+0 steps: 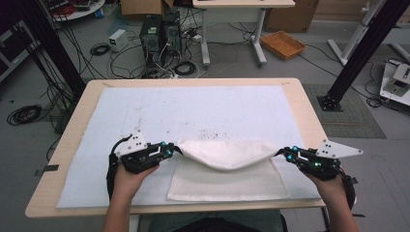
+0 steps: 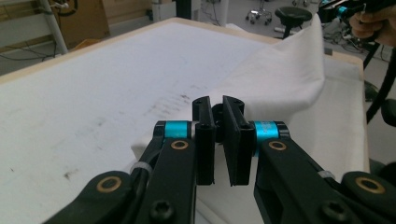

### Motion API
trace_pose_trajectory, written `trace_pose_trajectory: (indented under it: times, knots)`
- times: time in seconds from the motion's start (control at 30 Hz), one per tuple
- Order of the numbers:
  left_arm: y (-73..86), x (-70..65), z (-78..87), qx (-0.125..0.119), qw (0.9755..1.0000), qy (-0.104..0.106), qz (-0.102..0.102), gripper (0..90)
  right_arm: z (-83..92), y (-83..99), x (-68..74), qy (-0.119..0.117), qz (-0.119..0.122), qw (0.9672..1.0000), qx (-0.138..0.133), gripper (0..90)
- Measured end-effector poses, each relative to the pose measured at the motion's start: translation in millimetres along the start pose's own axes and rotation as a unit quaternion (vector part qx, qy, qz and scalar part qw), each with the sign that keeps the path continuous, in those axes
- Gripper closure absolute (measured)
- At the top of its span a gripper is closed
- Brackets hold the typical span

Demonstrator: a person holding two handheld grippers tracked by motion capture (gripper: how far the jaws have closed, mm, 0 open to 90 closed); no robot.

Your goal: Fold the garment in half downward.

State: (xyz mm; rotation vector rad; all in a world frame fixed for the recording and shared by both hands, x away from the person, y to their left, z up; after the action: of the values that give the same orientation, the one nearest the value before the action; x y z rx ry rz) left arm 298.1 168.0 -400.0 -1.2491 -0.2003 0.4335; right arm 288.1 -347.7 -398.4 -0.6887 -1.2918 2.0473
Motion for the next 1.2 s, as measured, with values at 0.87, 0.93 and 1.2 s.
trace_pose_trajectory:
  times: [0.87, 0.93, 1.2]
  knots:
    - [52.4, -24.6, -30.6, 0.147, 0.9878, 0.014, 0.051, 56.8, 3.9, 59.6, 19.1, -0.020, -0.028, 0.9955, 0.088, 65.6]
    - [52.1, -25.2, -31.2, 0.152, 0.9873, 0.007, 0.045, 63.5, -1.2, 61.2, 20.9, -0.017, -0.016, 0.9939, 0.107, 71.4]
    - [45.9, -27.2, -24.9, 0.131, 0.9907, 0.014, 0.034, 77.5, -0.3, 56.8, 24.2, -0.017, 0.005, 0.9949, 0.100, 84.4]
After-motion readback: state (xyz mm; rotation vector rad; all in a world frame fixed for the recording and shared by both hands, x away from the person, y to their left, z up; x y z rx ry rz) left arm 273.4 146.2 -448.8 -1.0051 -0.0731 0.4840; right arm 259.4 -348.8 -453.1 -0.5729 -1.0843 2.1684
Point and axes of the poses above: each handheld gripper's, and its own axes: z roughly backward along the jaws, y roughly out of its underside, x roughly to its left, the point moved 1 cm from there along -z, roughly forward along the jaws, and after that the axes turned 9 degrees about y, right-handed, at the moved point
